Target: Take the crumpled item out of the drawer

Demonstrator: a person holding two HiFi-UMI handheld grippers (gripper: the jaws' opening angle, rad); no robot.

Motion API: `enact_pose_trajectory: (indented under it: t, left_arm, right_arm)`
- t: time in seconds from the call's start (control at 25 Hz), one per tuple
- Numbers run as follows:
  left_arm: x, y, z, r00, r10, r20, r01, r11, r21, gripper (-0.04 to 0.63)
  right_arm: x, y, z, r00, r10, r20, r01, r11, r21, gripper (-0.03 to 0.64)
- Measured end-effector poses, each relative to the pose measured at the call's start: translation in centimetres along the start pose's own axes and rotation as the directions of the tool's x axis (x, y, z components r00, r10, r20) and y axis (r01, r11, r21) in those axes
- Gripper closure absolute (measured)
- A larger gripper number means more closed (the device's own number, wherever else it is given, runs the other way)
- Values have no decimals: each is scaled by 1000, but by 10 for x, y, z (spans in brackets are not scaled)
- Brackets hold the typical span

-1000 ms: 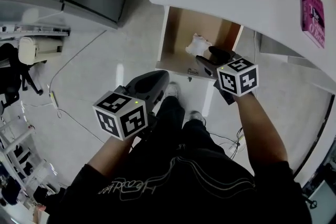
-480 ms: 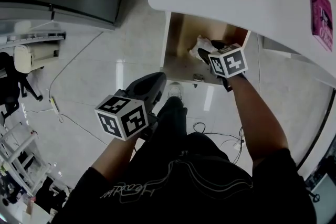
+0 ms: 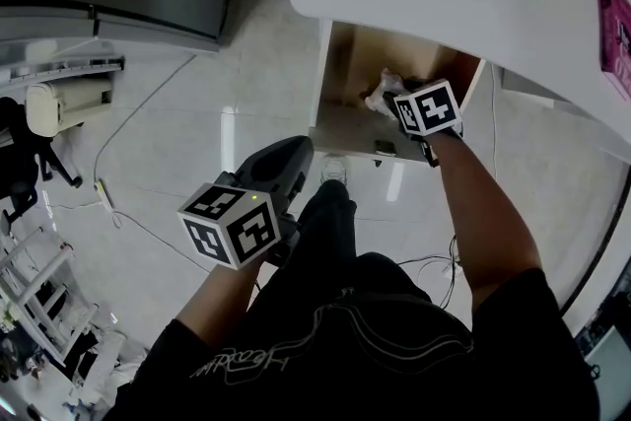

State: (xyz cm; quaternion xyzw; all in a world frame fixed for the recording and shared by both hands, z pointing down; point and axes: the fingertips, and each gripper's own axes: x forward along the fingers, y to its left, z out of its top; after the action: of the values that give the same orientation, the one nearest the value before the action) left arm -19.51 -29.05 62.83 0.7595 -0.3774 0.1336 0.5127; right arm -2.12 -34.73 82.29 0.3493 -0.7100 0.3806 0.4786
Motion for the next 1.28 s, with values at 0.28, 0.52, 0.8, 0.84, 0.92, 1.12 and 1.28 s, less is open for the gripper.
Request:
enact_pose_trajectory:
  t: [0.28,0.52,0.8,0.84,0.92,1.12,1.28]
  left_arm:
    - [-1,2,4,1000,-1,26,1,1000,-10,572]
    - [-7,5,5,999,10,30,-10,1000,-17,572]
    - [-9,-8,10,999,12,40,-11,1000,-4,572]
    - [-9,-11,10,999,11,43,-11,1000,0,572]
    - [-10,-18,12,999,9,52,-9,1000,5,572]
    - [-22,-48,18,996,12,91,-14,1000,26,572]
    - [-35,-80,20,995,-7,103,1,998,61,572]
  right_arm:
    - [2,0,-8,1000,2,-26,-3,999,-34,480]
    - [-5,4,-8,999,21,-25,-22,999,-29,527]
    - [-26,8,0,999,39,30,-38,999,-15,550]
    - [-31,9,1,998,40,41,-40,999,-15,551]
    - [-42,10,5,997,43,67,-42,999,-16,552]
    - [-83,23,15,987,67,149,-66,998,-11,555]
    - [-134,37,23,966,92,242,-92,996,-11,556]
